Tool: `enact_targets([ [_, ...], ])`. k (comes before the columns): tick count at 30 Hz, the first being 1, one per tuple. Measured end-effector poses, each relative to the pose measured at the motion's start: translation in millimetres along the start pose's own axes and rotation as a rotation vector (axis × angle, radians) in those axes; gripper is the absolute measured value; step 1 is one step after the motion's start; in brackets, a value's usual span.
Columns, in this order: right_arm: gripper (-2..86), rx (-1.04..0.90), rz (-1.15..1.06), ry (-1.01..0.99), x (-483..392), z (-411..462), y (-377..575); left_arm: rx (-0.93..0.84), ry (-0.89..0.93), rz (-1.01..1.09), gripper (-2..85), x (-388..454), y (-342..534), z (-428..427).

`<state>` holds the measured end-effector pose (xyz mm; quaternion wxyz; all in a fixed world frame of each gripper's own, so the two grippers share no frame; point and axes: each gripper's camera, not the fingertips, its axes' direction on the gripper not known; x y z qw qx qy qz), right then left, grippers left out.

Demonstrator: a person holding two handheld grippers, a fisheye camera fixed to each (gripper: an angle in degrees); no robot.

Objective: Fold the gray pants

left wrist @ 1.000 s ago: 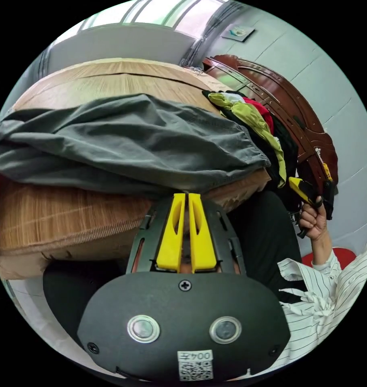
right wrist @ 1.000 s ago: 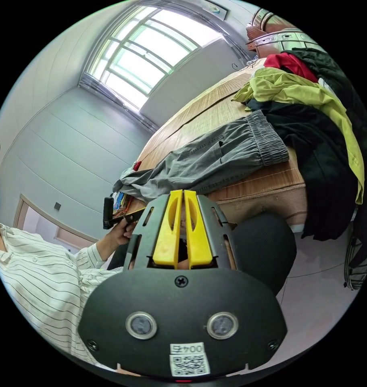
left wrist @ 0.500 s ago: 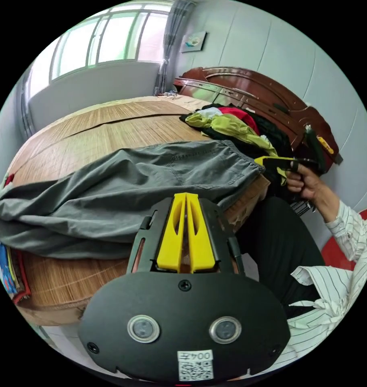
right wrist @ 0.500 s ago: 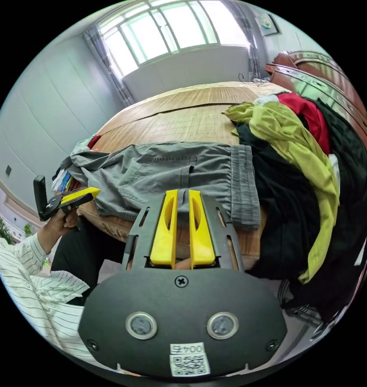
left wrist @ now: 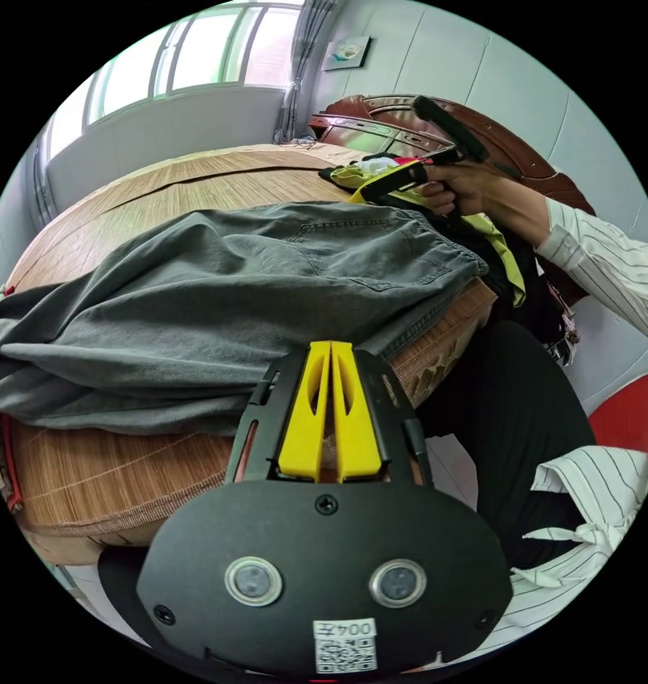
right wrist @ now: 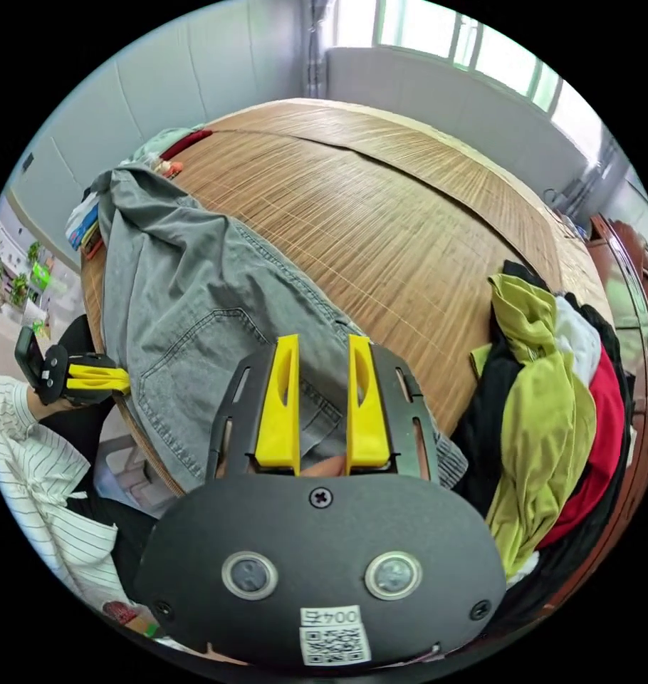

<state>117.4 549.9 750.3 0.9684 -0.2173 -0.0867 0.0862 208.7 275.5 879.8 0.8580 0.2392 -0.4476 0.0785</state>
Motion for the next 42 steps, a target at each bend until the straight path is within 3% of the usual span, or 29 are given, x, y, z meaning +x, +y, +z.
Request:
enact_targets([
  [3,10.5,-0.049,-0.013,-0.023,8.6,14.0,-21.2,0.013,0.012,-0.004,0.5,-0.2,2.1,1.4],
  [6,3.2,-0.142,-0.044,-0.035,15.2,28.4,-31.3,0.019,0.023,-0.007,0.5,-0.9,2.8,2.6],
  [9,1.2,-0.070,-0.044,-0.012,25.5,12.8,-39.2,0.027,0.024,0.003,0.5,-0.2,3.5,4.0],
  [12,3.2,-0.033,0.091,-0.040,53.1,12.4,-46.1,0.033,0.031,-0.006,0.5,-1.2,4.0,5.9],
  [15,8.3,-0.159,0.164,-0.070,67.2,41.7,-45.0,0.026,0.036,-0.016,0.5,-2.4,1.6,7.9],
  [17,9.4,-0.090,0.199,-0.106,75.0,24.8,-35.4,0.014,0.030,-0.009,0.5,-1.4,-1.7,9.5],
  [23,10.7,0.148,0.364,-0.184,98.8,-68.5,91.0,0.020,0.053,-0.028,0.6,-7.0,-4.4,14.5],
  [30,12.5,0.212,0.439,-0.160,68.1,-91.8,270.1,0.010,0.060,-0.031,0.6,-10.1,-11.1,21.1],
  [34,9.8,0.198,0.532,-0.138,79.4,-77.7,296.6,-0.005,0.062,-0.053,0.6,-11.8,-17.3,25.8],
  [38,8.9,0.233,0.668,-0.218,96.9,-88.7,312.4,-0.053,0.073,-0.069,0.5,-12.0,-31.3,25.6],
  [42,13.2,0.392,0.947,-0.549,123.3,-81.9,368.2,0.037,0.121,-0.073,0.5,-0.1,-52.1,2.4],
])
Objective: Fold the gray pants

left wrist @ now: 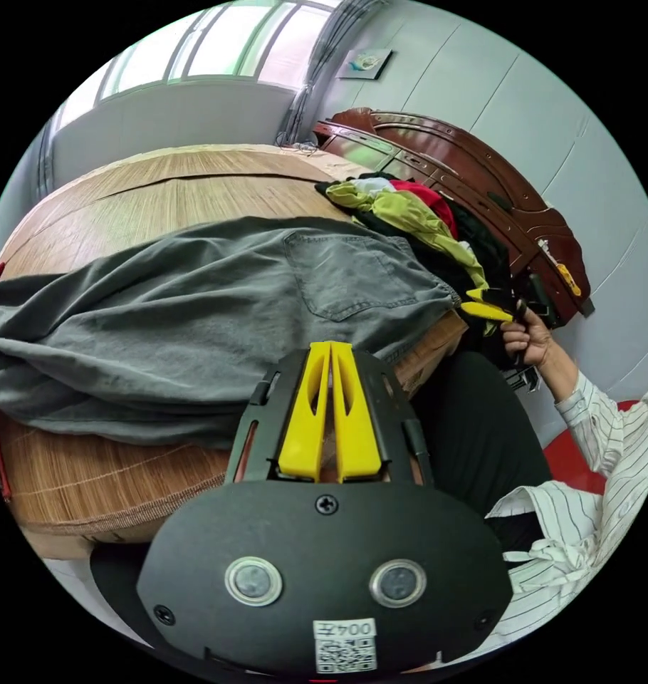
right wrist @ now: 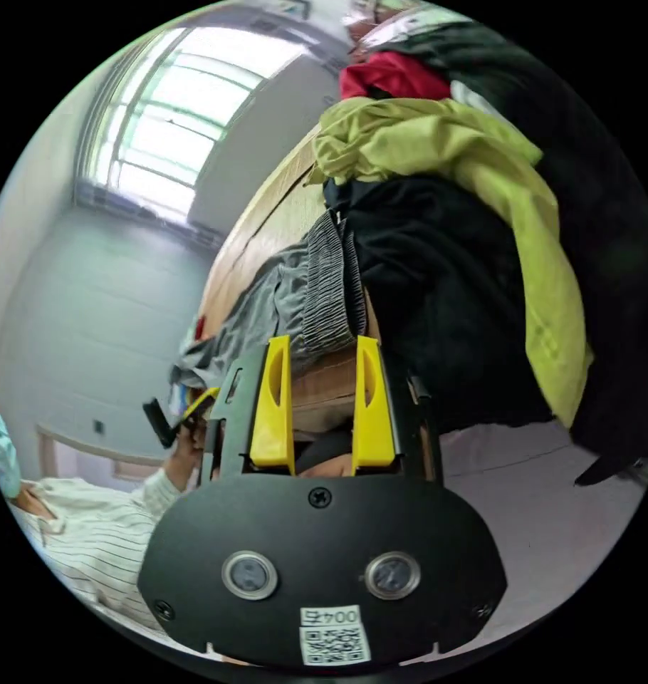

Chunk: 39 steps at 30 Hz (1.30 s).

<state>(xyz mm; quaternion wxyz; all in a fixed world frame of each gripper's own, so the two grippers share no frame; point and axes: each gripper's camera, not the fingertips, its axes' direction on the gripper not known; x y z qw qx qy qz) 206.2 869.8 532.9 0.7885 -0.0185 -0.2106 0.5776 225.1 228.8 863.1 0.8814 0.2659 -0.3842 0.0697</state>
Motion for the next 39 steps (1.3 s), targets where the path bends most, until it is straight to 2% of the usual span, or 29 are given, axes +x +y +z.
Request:
enact_targets([
  [3,13.6,0.070,0.119,-0.119,29.3,-14.0,9.4,0.015,0.028,0.083,0.5,27.7,-33.4,6.4],
  [6,13.2,0.097,0.190,-0.140,48.7,-24.6,14.5,-0.002,0.050,0.145,0.5,51.8,-76.7,34.7],
  [14,12.8,0.124,0.270,-0.301,86.2,-37.1,-4.8,-0.110,0.062,0.236,0.5,99.2,-171.5,151.1],
  [18,13.1,0.090,0.275,-0.313,91.6,-40.9,-14.3,-0.176,0.027,0.290,0.5,117.0,-180.6,188.2],
  [25,13.6,0.029,0.276,-0.336,90.2,-47.2,-9.0,-0.243,0.065,0.216,0.6,108.2,-180.9,221.6],
  [32,12.6,0.108,0.295,-0.403,90.8,-37.7,-13.8,-0.255,0.140,0.167,0.6,100.3,-188.0,230.6],
  [39,11.6,0.177,0.315,-0.356,93.6,-54.9,-5.0,-0.254,0.156,0.158,0.5,106.1,-189.7,231.4],
])
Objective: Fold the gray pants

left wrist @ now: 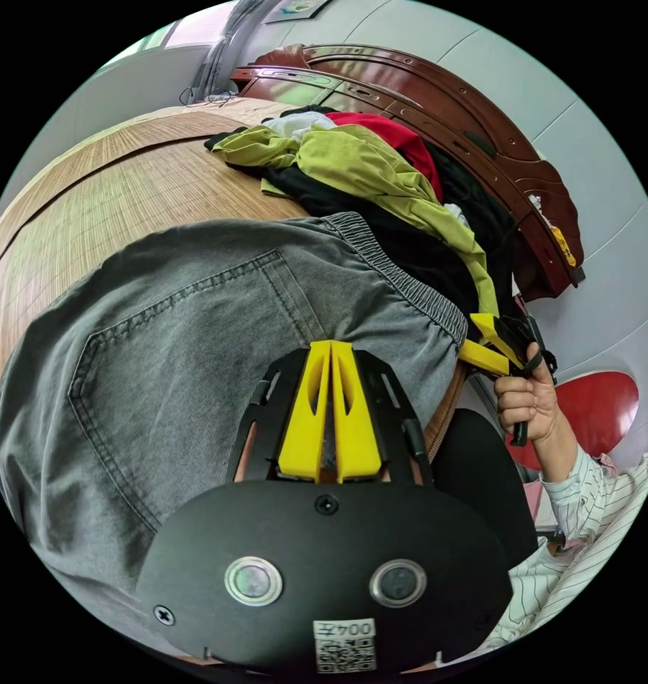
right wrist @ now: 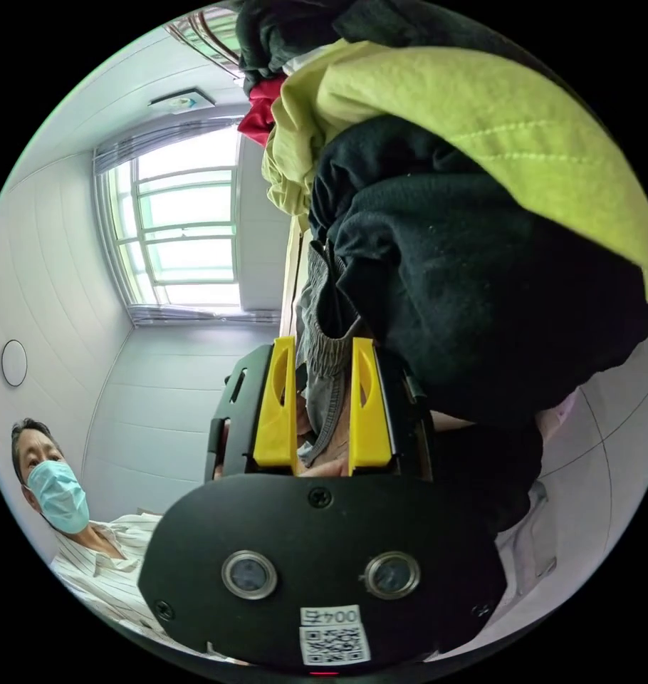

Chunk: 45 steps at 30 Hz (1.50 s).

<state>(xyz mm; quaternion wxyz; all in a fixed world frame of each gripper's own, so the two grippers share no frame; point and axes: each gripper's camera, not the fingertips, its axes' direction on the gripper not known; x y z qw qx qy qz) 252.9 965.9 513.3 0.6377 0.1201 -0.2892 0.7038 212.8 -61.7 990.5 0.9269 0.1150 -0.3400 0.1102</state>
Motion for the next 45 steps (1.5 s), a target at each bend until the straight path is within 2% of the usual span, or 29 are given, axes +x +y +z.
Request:
enact_targets([
  [6,8.9,-0.021,-0.012,0.055,-14.5,18.6,5.4,0.008,0.013,-0.005,1.2,10.0,0.6,-3.7],
  [10,6.7,-0.004,-0.129,0.228,-59.1,29.3,10.8,0.104,0.020,0.190,3.1,63.3,10.1,-34.9],
  [14,6.7,-0.080,-0.213,0.303,-100.8,43.6,2.3,0.119,-0.088,0.400,10.1,137.4,24.3,-44.6],
  [17,7.0,-0.131,-0.218,0.331,-116.2,55.8,-4.4,0.124,-0.216,0.441,11.5,166.8,26.9,-36.1],
  [20,6.8,-0.150,-0.240,0.390,-126.5,63.1,-6.0,0.091,-0.197,0.401,11.9,176.7,21.4,-40.0],
  [24,6.6,-0.158,-0.201,0.304,-123.4,55.3,-12.4,0.126,-0.190,0.380,13.1,174.8,32.8,-62.4],
  [30,6.5,-0.167,-0.190,0.314,-127.7,57.7,-10.8,0.119,-0.201,0.442,14.6,197.7,48.0,-61.9],
  [33,6.7,-0.179,-0.216,0.329,-138.3,63.9,-8.8,0.043,-0.326,0.484,13.6,216.0,39.4,-28.0],
  [35,7.6,-0.196,-0.249,0.352,-145.8,69.4,-5.5,0.063,-0.472,0.445,7.5,217.0,36.0,-14.0],
  [36,8.7,-0.198,-0.291,0.360,-151.5,68.9,-3.2,0.083,-0.471,0.437,6.8,215.2,36.7,-15.9],
  [38,11.5,-0.188,-0.328,0.318,-154.9,56.9,-5.3,0.144,-0.319,0.301,4.6,190.3,38.4,-34.5],
  [40,15.4,-0.137,-0.290,0.261,-146.3,38.8,-15.5,0.191,-0.242,0.235,3.7,171.8,45.0,-47.0],
  [42,19.5,-0.152,-0.168,0.112,-121.6,29.2,-38.1,0.215,-0.215,0.220,3.2,161.4,52.0,-53.4],
  [45,22.0,-0.266,-0.038,0.096,-94.9,51.5,-62.5,0.210,-0.238,0.265,2.6,163.1,59.3,-53.1],
])
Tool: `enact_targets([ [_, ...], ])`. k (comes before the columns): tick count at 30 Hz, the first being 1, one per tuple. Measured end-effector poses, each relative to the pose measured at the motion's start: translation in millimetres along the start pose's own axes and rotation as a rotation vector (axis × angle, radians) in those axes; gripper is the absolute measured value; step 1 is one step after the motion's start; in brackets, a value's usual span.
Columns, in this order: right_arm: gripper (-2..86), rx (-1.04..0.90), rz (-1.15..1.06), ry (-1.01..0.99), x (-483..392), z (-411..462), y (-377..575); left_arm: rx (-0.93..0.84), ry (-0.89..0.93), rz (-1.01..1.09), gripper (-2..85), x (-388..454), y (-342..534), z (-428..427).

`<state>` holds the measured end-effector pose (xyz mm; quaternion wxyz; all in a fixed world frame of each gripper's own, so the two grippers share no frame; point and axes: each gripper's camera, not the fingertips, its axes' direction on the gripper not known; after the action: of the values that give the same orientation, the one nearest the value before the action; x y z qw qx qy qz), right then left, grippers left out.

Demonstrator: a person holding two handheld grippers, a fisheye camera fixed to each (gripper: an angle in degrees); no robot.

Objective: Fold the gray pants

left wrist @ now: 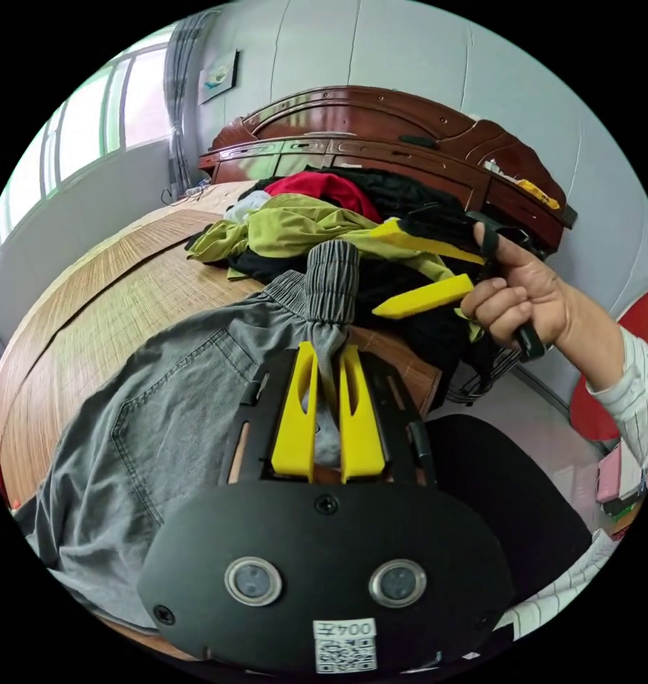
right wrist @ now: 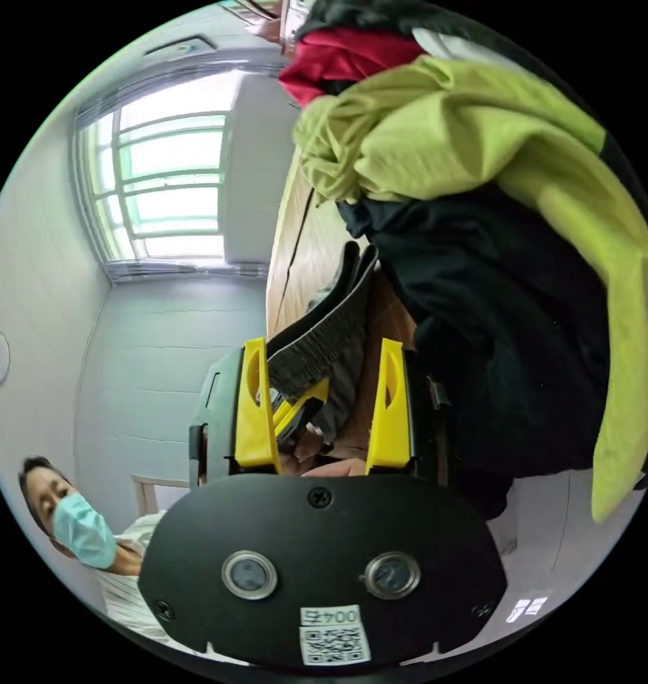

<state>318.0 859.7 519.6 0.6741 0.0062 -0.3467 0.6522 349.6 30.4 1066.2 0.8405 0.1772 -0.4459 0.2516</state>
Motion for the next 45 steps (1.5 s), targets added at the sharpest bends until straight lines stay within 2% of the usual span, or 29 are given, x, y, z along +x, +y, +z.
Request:
enact_targets([
  [8,22.1,-0.239,0.033,0.126,-13.1,67.3,-48.2,-0.005,-0.093,0.134,3.0,14.3,20.7,7.8],
  [10,18.4,-0.312,0.030,0.164,-17.4,86.9,-52.9,-0.010,-0.103,0.158,3.6,13.7,25.3,10.5],
  [12,7.7,-0.353,0.033,0.251,-21.1,104.7,-55.7,-0.010,-0.096,0.166,4.4,9.0,30.5,12.4],
  [15,6.4,-0.351,-0.075,0.418,-39.0,122.6,-48.1,0.002,-0.060,0.140,5.9,-10.4,36.2,3.4],
  [18,6.2,-0.350,-0.246,0.541,-72.2,141.6,-30.5,0.063,0.035,0.026,8.0,-59.3,44.3,-29.4],
  [21,6.1,-0.347,-0.382,0.636,-102.6,159.1,-12.7,0.083,0.026,-0.135,8.8,-137.8,66.0,-50.5],
  [23,6.1,-0.343,-0.449,0.683,-117.5,166.9,-4.2,0.064,-0.021,-0.319,7.3,-213.4,93.6,-57.2],
  [28,6.1,-0.291,-0.512,0.780,-133.4,166.7,9.3,0.075,0.087,-0.558,6.1,-311.3,141.0,-57.5],
  [36,6.5,-0.182,-0.411,0.947,-104.4,129.7,21.0,-0.142,0.136,-0.551,4.5,-316.7,137.9,30.3],
  [38,7.0,-0.167,-0.429,0.967,-107.6,138.9,29.7,-0.165,0.072,-0.572,3.4,-318.4,138.0,44.2],
  [40,7.6,-0.119,-0.496,1.090,-127.7,153.2,46.3,-0.158,0.088,-0.574,2.8,-323.3,138.3,45.2],
  [42,7.6,0.008,-0.610,1.298,-167.2,174.8,79.0,-0.145,0.096,-0.558,2.3,-326.2,138.8,37.6],
  [44,7.9,0.045,-0.719,1.303,-193.0,197.5,106.1,-0.083,0.065,-0.535,1.7,-327.1,142.5,7.7],
  [45,8.0,-0.026,-0.787,1.227,-203.0,219.8,121.9,-0.072,0.062,-0.528,1.6,-327.3,144.6,-0.1],
])
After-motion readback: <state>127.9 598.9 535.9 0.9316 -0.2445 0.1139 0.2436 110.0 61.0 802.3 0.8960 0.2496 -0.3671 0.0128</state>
